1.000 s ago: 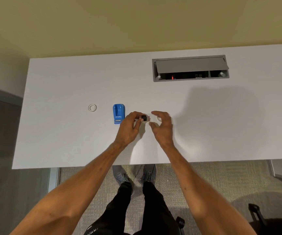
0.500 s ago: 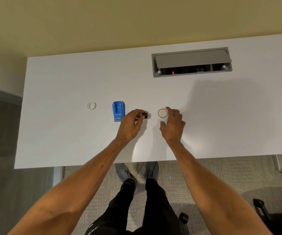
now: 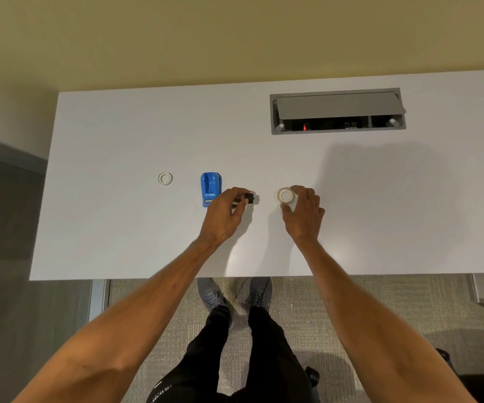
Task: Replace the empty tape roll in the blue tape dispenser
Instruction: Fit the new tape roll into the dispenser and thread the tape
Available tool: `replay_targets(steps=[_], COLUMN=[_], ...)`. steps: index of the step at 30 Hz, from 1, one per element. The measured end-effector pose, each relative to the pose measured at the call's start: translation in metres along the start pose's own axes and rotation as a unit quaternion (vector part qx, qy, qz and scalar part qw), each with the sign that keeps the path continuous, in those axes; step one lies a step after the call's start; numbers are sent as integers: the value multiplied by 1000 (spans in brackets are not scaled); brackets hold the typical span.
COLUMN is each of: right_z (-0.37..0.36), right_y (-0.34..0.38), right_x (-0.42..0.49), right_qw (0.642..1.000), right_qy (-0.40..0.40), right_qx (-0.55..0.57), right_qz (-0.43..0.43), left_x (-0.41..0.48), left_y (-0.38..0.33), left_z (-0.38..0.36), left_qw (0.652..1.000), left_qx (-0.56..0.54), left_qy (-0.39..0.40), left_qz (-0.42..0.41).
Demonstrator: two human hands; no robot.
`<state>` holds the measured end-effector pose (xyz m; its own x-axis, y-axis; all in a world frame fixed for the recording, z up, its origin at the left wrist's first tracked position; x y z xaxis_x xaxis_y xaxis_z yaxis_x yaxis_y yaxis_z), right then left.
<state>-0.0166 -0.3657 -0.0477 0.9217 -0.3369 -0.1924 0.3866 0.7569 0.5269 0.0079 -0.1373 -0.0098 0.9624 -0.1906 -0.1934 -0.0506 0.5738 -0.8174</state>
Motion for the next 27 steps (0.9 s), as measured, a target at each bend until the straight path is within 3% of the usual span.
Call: replay_targets(steps=[21, 27], right_z=[30, 22], right_y=[110, 124], right_x=[-22, -28], right_qw=[974, 970], right_qy=[-9, 12], right_qx=[82, 92], right_qz=[211, 224], left_x=[-5, -7], left_y=[-24, -19], left_z=[48, 52], left_qw=[996, 997], left_qx=[-58, -47], left_qy=[-64, -63], left_qz=[26, 21])
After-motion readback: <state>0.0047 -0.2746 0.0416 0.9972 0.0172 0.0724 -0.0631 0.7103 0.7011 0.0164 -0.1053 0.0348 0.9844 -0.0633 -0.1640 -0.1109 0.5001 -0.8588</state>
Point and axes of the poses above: each hand's wrist, its own x-axis towards the middle knuckle, its own z-axis out of the back of the hand, y = z × x, the point moved 6 cm from there along x, towards the middle knuckle, and after that the axes turned 1 degree about z, right-handed, at the moved point
